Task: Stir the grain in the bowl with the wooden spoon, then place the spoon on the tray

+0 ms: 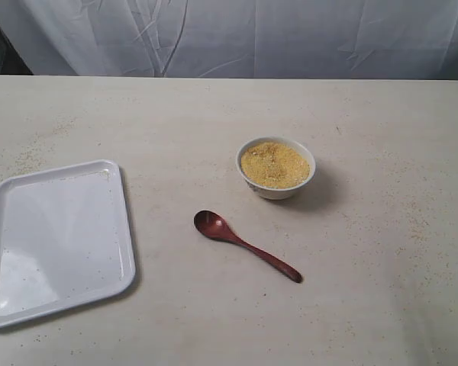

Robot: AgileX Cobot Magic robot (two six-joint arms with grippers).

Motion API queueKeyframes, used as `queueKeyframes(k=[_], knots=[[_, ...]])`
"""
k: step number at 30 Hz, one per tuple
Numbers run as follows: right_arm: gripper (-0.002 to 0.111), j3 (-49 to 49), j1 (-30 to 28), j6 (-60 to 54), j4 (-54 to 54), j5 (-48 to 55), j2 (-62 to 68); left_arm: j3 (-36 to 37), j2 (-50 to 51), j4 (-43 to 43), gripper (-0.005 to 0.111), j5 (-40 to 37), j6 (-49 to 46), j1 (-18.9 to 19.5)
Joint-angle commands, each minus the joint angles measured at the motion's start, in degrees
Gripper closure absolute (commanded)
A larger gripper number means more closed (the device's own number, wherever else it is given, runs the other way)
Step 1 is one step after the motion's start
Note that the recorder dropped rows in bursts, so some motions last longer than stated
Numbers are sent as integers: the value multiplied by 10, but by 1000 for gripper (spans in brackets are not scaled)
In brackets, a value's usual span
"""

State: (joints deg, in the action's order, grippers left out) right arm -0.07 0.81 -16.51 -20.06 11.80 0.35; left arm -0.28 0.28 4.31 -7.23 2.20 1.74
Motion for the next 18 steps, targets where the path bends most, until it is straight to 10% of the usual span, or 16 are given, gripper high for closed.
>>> queueKeyframes(k=[1,18], knots=[[98,1,-3,0,4,2,-4,3,-3,-2,106,0,3,-3],[98,1,-3,10,-261,-102,-4,3,-3,-2,106,0,3,-3]])
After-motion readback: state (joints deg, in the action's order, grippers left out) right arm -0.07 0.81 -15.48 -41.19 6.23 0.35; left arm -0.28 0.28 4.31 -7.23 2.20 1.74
